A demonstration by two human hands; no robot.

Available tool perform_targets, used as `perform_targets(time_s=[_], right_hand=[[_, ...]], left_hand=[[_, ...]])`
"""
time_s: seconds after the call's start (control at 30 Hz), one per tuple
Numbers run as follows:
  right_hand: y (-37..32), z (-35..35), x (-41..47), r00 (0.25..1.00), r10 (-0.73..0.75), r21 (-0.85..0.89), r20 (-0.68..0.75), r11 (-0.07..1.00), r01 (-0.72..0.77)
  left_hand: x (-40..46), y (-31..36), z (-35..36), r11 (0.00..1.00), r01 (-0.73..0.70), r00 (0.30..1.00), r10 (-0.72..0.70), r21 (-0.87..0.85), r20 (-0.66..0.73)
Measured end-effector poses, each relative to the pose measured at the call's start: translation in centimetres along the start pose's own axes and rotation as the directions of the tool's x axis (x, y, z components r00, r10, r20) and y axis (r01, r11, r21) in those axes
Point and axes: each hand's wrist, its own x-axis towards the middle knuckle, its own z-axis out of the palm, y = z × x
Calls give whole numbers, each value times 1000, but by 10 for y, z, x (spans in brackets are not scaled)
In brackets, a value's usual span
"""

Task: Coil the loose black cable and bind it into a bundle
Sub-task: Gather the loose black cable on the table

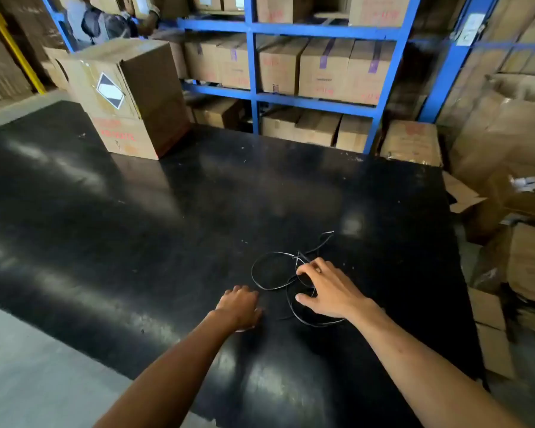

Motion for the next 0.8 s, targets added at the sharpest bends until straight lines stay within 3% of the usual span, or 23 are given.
perform_targets(time_s=[0.17, 0.33, 0.43, 0.63, 0.7, 0.8], right_hand=[[-15, 61, 6, 981, -12, -72, 193, 997, 27], [-31, 107, 22, 967, -1, -149, 255, 988, 40], [-34, 125, 31, 970, 21, -193, 243, 981, 27], [-24, 121, 42, 989, -27, -145, 144, 988, 48], [-21, 101, 47, 997, -71, -38, 37, 997, 72], [-21, 57, 58, 983, -130, 124, -130, 981, 146]], left_hand=[[9, -4, 38, 998, -22, 998, 19, 63, 55], [21, -8, 66, 988, -80, 995, 72, 130, 64], [27, -13, 73, 992, -110, 992, 106, 68, 62], [33, -36, 62, 948, -35, 985, 86, -315, 150], [35, -43, 49, 839, 36, 951, 138, -542, 277], [38, -40, 17, 572, 172, 830, 355, -802, 431]])
